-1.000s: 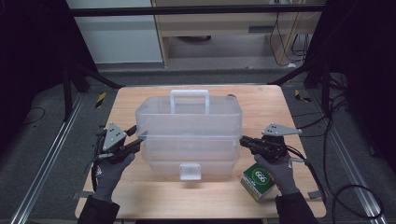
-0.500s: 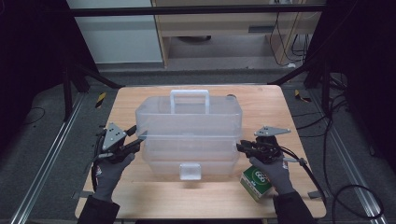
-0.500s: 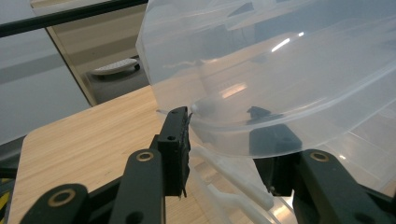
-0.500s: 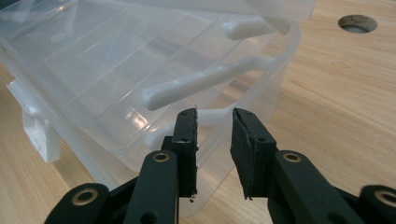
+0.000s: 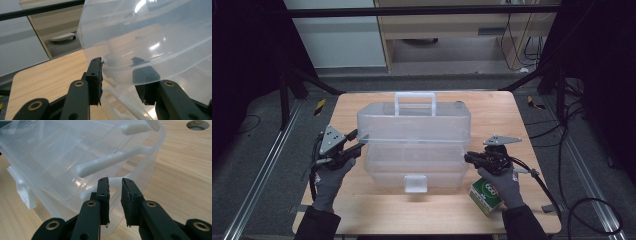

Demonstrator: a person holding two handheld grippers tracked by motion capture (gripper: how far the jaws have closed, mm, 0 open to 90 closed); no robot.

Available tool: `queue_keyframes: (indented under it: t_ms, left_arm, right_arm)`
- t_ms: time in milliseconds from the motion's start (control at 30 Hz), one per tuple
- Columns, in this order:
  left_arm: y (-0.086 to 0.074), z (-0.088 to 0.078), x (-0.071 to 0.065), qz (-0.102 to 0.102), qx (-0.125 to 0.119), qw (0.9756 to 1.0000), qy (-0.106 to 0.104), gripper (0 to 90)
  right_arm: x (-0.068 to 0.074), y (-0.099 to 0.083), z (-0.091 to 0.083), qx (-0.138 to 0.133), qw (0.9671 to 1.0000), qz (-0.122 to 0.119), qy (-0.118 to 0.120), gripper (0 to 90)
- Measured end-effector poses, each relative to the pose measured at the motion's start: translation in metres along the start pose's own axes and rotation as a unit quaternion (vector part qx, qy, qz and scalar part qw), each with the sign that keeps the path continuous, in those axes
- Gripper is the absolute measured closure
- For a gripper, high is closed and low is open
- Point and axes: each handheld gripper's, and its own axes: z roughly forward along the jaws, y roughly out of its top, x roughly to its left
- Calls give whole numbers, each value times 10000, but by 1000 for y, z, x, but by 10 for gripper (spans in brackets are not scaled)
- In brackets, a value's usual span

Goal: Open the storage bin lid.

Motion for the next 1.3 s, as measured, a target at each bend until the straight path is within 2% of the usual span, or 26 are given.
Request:
queue_keyframes:
  t_ms: [300,600,633,667,733,933,1133,1300]
  left_arm:
    - [19,9,8,-190,-208,9996,87,616]
    - [35,17,15,-190,-267,9992,210,635]
    - [37,18,14,-301,-178,9991,235,640]
    - [39,20,16,-137,-253,9992,260,641]
    - [42,22,17,-100,-278,9991,310,645]
    - [51,29,21,-144,-279,9986,416,672]
    - [60,37,26,-94,-157,9984,536,710]
    - [63,41,28,-139,-113,9982,565,735]
  right_arm:
    - [0,0,0,3,10000,-30,-14,772]
    - [0,0,0,1,10000,-21,-20,772]
    - [1,0,0,9,10000,3,-11,772]
    - [0,0,0,3,10000,-23,-19,773]
    - [1,0,0,11,10000,4,-13,772]
    - [1,0,0,18,10000,24,-22,773]
    - [0,0,0,13,10000,10,-20,772]
    - [0,0,0,19,10000,22,-12,772]
